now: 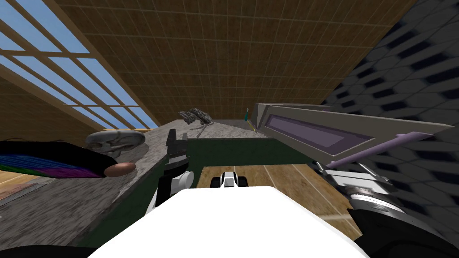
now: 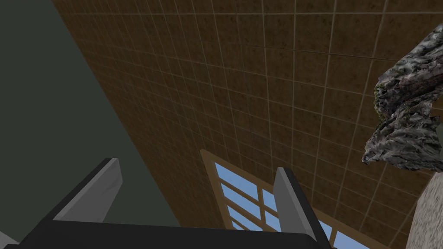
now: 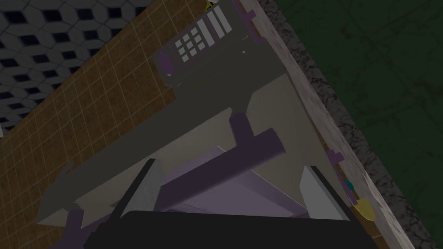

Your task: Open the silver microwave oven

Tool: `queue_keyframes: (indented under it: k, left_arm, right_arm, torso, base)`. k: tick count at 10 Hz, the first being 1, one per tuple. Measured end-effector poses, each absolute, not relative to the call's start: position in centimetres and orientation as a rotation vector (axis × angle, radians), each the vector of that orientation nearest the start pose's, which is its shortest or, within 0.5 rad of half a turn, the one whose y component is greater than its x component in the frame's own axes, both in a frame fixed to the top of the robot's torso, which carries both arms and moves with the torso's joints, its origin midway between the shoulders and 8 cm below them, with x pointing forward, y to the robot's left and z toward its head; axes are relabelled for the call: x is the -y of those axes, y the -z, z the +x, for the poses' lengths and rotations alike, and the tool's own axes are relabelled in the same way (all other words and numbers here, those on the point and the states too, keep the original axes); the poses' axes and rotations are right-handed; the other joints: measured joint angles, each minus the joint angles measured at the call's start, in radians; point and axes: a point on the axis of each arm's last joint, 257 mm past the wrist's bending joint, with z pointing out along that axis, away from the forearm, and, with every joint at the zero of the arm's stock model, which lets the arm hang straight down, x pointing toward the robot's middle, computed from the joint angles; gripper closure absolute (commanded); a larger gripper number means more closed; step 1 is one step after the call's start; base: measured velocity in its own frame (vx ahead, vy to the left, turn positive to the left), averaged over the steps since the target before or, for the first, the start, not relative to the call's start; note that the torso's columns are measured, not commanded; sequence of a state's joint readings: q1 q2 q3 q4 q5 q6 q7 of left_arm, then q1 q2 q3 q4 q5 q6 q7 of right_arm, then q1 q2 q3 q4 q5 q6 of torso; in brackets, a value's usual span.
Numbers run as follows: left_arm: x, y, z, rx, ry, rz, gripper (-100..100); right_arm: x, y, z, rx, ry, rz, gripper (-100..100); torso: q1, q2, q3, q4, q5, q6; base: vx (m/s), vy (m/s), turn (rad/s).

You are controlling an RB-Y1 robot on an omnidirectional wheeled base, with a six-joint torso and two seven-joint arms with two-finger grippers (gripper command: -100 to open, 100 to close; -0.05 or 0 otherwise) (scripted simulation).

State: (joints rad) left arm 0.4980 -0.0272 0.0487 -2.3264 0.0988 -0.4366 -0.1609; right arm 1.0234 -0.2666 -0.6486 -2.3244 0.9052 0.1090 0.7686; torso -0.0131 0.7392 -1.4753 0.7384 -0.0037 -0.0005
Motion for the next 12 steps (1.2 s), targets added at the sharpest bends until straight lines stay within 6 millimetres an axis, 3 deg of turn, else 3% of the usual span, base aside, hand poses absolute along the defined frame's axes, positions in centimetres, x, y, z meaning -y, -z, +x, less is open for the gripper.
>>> queue_keyframes:
  k: [3, 7, 8, 12]
  left_arm:
    - [-30.9, -3.4, 33.9, -0.582, 1.166, -0.684, 0]
    - [-30.9, -3.4, 33.9, -0.582, 1.166, -0.684, 0]
    - [-30.9, -3.4, 33.9, -0.582, 1.166, -0.684, 0]
    - [-30.9, -3.4, 33.9, -0.582, 1.166, -0.684, 0]
  right_arm:
    - [57.4, 6.7, 17.9, -1.656, 1.211, -0.219, -100]
    - [56.3, 4.7, 17.3, -1.656, 1.196, -0.232, -100]
    - [56.3, 4.6, 17.3, -1.655, 1.195, -0.231, 0]
    - [56.3, 4.6, 17.3, -1.655, 1.195, -0.231, 0]
  torso:
    - [0.015, 0.0, 0.0, 0.0, 0.005, 0.002]
    - [0.014, -0.001, -0.001, 0.0, 0.004, 0.001]
    - [0.013, 0.0, 0.0, 0.0, 0.004, 0.0]
    - [0.013, -0.001, -0.001, 0.0, 0.004, 0.0]
  base:
    - [0.04, -0.049, -0.03]
    - [0.037, -0.012, -0.027]
    - [0.0, 0.0, 0.0]
    - [0.0, 0.0, 0.0]
